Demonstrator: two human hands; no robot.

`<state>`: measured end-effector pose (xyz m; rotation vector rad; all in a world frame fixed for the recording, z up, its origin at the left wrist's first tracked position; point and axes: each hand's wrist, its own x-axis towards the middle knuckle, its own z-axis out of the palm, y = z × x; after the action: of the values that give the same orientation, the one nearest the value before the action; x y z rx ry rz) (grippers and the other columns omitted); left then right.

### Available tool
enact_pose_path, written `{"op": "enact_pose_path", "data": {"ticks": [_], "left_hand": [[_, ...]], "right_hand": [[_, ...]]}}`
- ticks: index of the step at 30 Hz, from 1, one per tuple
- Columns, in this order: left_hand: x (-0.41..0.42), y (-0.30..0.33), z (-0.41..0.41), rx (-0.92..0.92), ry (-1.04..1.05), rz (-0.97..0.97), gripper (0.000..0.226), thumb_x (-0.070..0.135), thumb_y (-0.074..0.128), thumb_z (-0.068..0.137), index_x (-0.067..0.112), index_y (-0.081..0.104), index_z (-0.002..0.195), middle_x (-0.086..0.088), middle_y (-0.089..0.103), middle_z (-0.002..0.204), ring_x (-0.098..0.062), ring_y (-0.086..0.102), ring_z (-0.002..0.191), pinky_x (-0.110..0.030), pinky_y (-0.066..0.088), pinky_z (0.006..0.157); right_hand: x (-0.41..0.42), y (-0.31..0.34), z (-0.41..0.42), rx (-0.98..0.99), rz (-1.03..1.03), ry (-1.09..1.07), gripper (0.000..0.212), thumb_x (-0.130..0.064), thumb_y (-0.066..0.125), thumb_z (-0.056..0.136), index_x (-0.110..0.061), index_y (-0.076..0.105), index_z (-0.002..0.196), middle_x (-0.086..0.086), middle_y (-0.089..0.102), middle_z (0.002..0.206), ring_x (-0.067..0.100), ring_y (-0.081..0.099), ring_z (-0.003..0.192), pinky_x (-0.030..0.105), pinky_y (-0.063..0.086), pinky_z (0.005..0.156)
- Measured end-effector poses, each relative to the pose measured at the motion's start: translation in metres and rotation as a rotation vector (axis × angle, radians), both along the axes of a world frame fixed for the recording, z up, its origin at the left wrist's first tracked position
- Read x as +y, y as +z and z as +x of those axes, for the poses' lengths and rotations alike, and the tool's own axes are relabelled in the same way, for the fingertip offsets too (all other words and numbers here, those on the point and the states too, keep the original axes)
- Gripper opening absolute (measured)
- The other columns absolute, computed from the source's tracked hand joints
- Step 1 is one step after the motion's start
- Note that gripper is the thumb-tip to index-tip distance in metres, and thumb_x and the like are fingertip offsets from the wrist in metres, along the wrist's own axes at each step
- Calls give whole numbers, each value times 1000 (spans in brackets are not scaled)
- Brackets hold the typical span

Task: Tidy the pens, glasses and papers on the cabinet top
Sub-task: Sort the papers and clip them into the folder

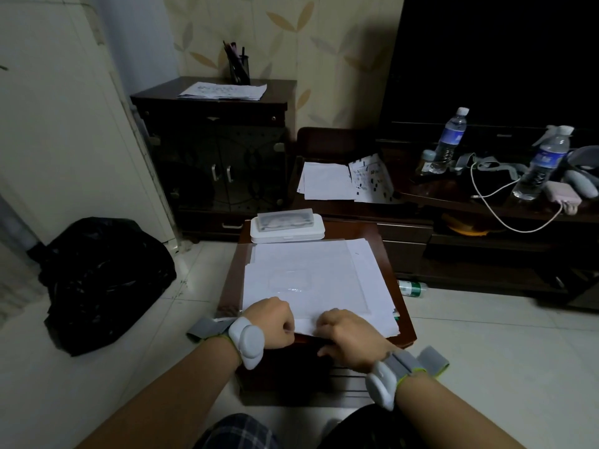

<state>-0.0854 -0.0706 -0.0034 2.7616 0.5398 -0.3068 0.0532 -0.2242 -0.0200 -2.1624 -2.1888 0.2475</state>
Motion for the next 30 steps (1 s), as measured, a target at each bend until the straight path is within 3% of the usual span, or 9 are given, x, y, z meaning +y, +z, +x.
{"op": "enact_pose_path", "data": {"ticks": [3,5,8,10,13,19,24,27,30], "left_hand": [[0,4,0,-119,56,71,35,46,58,83,14,71,81,1,71,84,-16,63,83,-24,49,75],[3,4,-1,-198,107,140,31,44,54,88,16,68,85,2,68,92,-17,61,91,-24,45,75],[12,-1,-4,-105,113,158,41,47,55,88,19,57,117,2,53,124,-17,49,116,-28,42,90],[17,-6,-6,14,70,112,62,51,58,85,18,43,136,0,39,142,-18,36,131,-31,36,103],[21,-11,-6,58,55,92,61,46,52,91,19,36,143,1,29,151,-16,26,139,-28,29,109],[29,-14,-4,69,57,93,39,35,48,96,8,58,122,-8,49,137,-22,43,128,-33,36,102],[35,-16,-3,40,54,95,31,29,48,96,8,65,111,-5,54,134,-24,47,125,-32,38,99],[35,-17,-6,49,27,121,36,34,50,93,5,65,108,-4,56,132,-23,49,123,-31,41,96],[36,-19,-8,36,-18,173,34,28,43,95,1,63,88,-9,63,107,-28,57,100,-32,42,79]], "right_hand": [[4,2,-4,-107,-18,-10,29,-14,44,89,-10,60,113,7,53,124,29,51,114,39,46,88],[5,4,-3,-118,-26,-34,27,-19,44,92,-9,57,112,8,53,122,29,49,114,39,45,85],[6,3,-1,-53,-80,-35,42,-42,53,89,-11,57,117,4,48,129,24,43,121,38,43,88],[7,3,0,-42,-100,-20,38,-38,54,89,-10,58,114,3,47,130,24,42,122,37,43,87],[9,7,0,-4,-75,-17,29,-32,53,91,-10,62,107,3,51,125,23,44,119,37,43,83],[10,1,0,-83,27,-44,31,-27,38,94,-12,60,109,5,54,118,26,49,111,37,46,80],[9,-18,-5,-116,151,-85,28,-33,37,77,-23,62,71,-6,60,78,16,62,68,21,42,42],[8,-23,-6,-175,201,-54,22,-32,42,74,-25,62,68,-8,59,75,13,59,64,19,40,39],[7,-26,-5,-233,225,-14,21,-27,43,68,-24,63,72,-6,60,76,14,58,64,20,40,41]]}}
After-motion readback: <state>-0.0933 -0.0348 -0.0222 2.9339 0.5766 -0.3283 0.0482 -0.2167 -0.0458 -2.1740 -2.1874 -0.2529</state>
